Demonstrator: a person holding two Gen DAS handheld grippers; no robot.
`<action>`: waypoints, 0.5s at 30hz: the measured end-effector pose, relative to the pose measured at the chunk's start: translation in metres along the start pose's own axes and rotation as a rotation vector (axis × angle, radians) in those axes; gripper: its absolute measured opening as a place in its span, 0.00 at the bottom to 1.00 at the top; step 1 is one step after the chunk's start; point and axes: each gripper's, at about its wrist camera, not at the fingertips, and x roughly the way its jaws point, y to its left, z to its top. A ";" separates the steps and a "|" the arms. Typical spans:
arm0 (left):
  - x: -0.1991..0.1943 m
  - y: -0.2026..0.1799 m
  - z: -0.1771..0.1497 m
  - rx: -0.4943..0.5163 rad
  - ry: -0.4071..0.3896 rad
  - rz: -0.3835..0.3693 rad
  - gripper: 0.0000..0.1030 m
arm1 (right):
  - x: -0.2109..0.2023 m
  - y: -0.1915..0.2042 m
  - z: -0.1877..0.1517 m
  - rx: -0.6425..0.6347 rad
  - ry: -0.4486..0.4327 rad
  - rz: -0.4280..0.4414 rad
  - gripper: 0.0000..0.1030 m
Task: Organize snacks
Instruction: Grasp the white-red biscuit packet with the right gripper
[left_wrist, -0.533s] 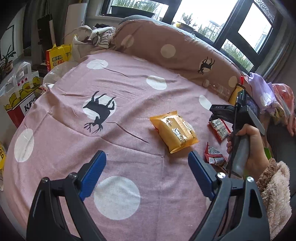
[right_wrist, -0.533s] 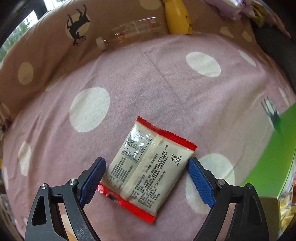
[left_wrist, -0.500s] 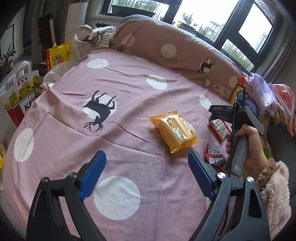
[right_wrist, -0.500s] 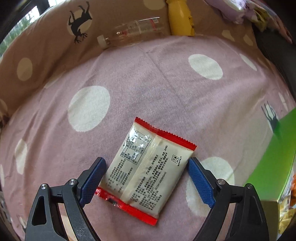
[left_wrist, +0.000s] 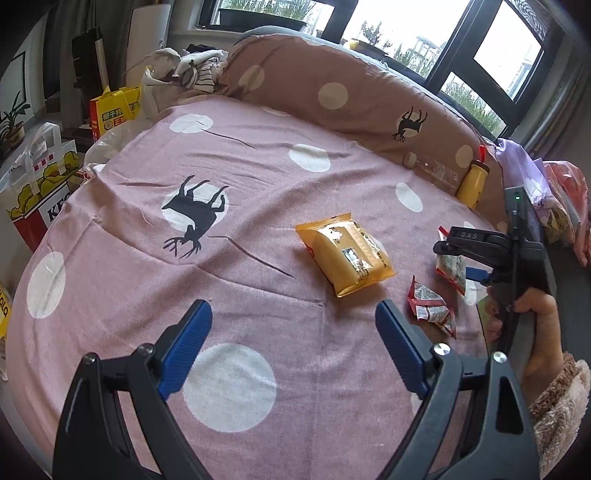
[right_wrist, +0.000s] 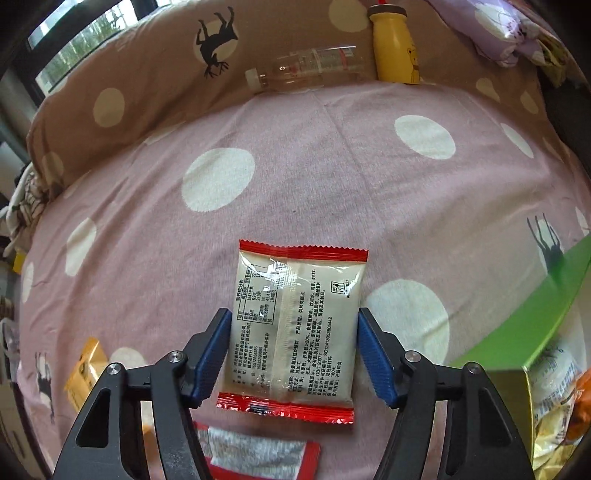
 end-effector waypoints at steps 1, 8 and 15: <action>0.000 -0.001 -0.001 0.004 0.000 0.001 0.88 | -0.011 -0.001 -0.005 -0.002 -0.011 0.032 0.66; 0.007 -0.006 -0.004 0.027 0.020 0.028 0.88 | -0.070 0.016 -0.061 -0.148 -0.046 0.205 0.66; 0.008 -0.014 -0.009 0.056 0.031 0.035 0.88 | -0.062 0.026 -0.118 -0.195 0.042 0.241 0.66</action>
